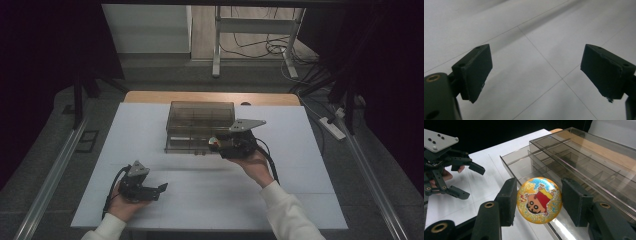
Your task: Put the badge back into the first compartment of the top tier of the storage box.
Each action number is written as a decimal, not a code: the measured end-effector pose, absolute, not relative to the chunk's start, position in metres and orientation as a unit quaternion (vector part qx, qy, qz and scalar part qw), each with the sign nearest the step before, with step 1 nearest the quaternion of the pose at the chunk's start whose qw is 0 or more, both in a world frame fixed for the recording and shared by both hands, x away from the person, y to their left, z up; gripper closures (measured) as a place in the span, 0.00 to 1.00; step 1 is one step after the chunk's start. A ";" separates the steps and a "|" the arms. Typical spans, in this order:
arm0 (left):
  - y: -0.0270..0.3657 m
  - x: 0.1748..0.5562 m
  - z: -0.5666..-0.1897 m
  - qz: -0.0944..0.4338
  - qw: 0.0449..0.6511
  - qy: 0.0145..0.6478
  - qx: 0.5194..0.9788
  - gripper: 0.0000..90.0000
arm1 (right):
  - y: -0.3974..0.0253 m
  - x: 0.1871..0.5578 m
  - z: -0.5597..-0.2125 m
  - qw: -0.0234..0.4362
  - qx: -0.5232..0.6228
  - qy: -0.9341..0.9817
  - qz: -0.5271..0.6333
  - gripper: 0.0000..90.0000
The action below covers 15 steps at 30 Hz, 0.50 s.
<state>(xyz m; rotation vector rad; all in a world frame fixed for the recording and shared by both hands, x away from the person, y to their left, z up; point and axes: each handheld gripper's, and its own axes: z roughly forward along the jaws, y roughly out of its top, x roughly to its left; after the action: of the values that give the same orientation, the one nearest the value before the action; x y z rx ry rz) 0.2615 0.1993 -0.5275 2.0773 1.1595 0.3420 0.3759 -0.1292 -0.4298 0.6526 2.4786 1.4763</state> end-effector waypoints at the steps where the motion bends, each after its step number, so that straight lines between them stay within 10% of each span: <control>1: 0.199 0.262 -0.528 0.133 0.361 0.450 0.806 0.12 | -0.128 0.376 -0.430 0.091 0.219 0.835 0.496 0.52; 15: 0.199 0.261 -0.527 0.133 0.362 0.449 0.806 0.12 | -0.117 0.377 -0.435 0.084 0.215 0.839 0.492 0.53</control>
<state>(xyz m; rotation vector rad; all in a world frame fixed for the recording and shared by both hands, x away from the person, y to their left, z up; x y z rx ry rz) 0.2614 0.1992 -0.5272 2.0763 1.1567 0.3432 0.3774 -0.1172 -0.4351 0.6419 2.5047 1.4674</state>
